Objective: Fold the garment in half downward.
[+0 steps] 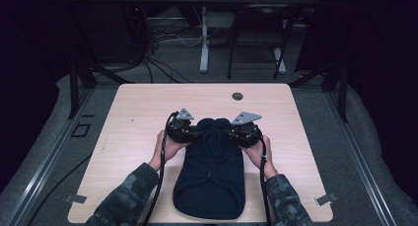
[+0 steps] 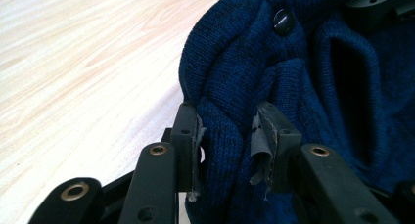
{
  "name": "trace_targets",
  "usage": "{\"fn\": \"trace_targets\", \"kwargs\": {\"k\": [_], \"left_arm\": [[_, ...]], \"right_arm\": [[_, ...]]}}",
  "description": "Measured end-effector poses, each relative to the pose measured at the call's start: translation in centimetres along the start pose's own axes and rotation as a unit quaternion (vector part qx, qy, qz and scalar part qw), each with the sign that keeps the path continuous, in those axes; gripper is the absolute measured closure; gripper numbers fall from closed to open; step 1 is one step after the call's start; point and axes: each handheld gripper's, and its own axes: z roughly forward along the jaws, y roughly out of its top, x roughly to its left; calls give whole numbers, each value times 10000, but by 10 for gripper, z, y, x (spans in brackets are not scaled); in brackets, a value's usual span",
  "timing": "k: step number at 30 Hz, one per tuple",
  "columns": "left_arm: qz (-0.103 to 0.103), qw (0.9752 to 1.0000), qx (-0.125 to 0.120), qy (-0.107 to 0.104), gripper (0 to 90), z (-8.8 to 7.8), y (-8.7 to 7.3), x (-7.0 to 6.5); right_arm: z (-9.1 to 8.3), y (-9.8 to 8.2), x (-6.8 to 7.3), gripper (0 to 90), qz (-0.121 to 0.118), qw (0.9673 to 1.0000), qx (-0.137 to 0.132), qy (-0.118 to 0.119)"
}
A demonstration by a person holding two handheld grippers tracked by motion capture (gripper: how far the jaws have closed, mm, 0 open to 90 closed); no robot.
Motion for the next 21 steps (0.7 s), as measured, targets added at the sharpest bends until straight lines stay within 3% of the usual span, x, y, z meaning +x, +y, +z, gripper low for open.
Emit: {"fn": "trace_targets", "kwargs": {"k": [4, 5, 8, 12, 19, 21], "left_arm": [[-3, 9998, -177, 7, 674, -9, 0, -3], [156, 9995, -247, 82, 679, -14, 0, -7], [337, 9989, -292, 171, 691, -19, 1, -13], [443, 9982, -352, 203, 692, -23, 5, -16], [295, 9992, -187, -168, 629, -24, 9, -17], [306, 9990, 36, -330, 604, -22, 7, -18]], "right_arm": [[-9, 3, 5, 693, -120, 9998, -145, -26], [-14, 4, 8, 693, -148, 9996, -233, -13], [-18, 5, 11, 692, -231, 9994, -268, -41], [-22, 6, 9, 692, -299, 9989, -325, -134], [-29, 5, 13, 695, -405, 9971, -564, -313], [-30, 4, 15, 697, -471, 9963, -640, -331]]}}
